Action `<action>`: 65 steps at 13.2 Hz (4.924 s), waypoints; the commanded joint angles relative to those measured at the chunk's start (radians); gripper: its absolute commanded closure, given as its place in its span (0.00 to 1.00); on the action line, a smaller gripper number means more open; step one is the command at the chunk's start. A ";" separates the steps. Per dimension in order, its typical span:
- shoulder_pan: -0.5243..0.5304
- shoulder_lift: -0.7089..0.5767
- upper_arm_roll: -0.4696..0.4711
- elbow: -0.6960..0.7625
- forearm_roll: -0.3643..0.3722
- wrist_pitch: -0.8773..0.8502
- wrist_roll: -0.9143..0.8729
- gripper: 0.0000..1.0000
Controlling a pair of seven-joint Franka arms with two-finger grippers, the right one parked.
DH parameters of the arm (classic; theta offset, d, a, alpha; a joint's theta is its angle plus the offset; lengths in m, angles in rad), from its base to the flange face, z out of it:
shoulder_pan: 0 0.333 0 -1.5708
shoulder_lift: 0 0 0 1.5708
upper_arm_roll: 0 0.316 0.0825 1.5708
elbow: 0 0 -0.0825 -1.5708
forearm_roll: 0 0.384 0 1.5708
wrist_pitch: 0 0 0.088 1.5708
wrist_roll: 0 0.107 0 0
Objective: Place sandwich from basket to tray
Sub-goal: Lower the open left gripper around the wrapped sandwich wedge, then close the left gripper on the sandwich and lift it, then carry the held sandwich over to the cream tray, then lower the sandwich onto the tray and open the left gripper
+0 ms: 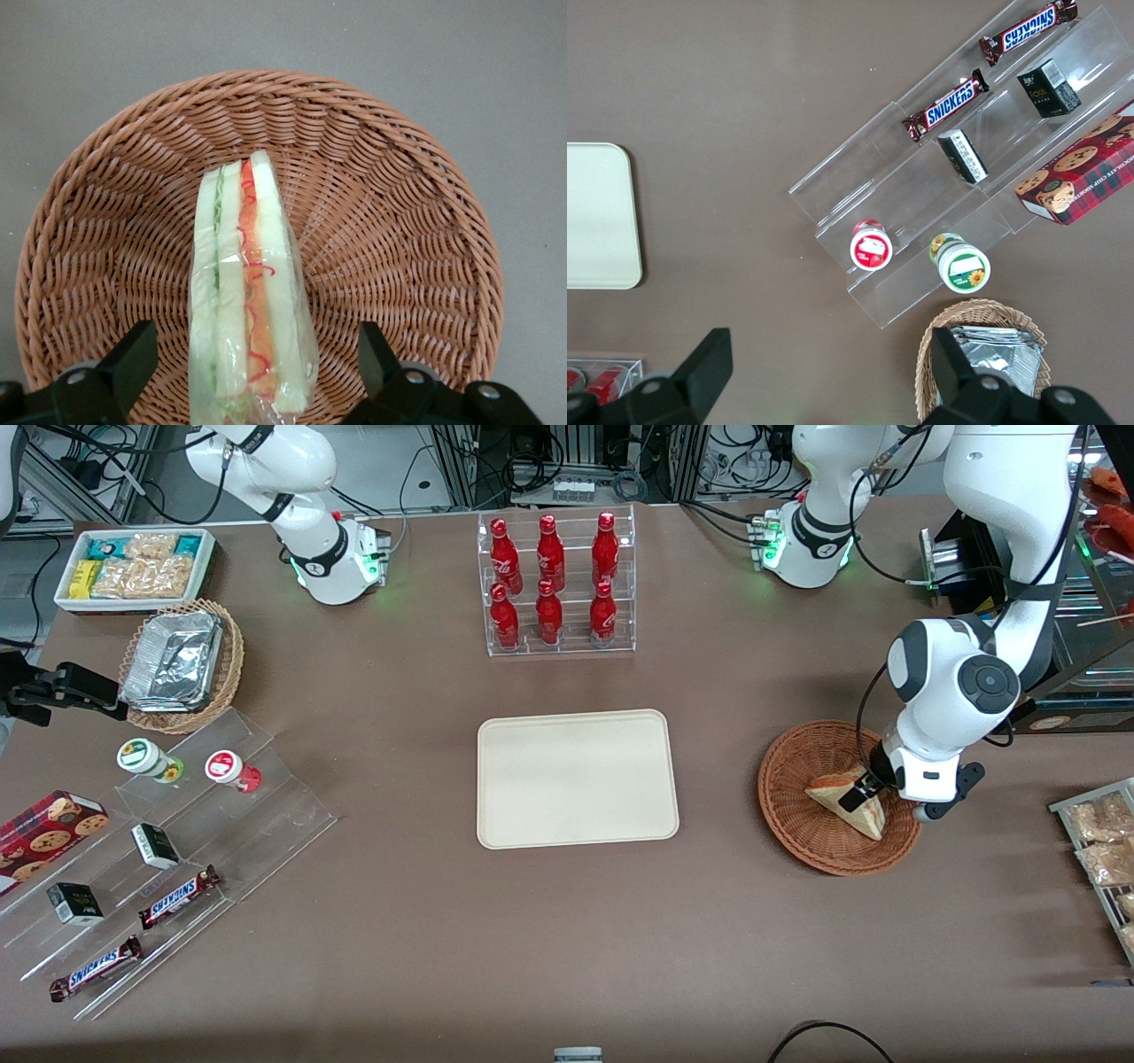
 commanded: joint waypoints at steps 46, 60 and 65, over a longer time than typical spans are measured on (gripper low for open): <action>-0.387 0.396 -0.373 0.849 0.049 -0.493 0.019 1.00; -0.460 0.564 -0.373 0.834 0.158 -0.422 -0.079 0.88; -0.457 0.549 -0.373 0.834 0.162 -0.477 -0.076 0.01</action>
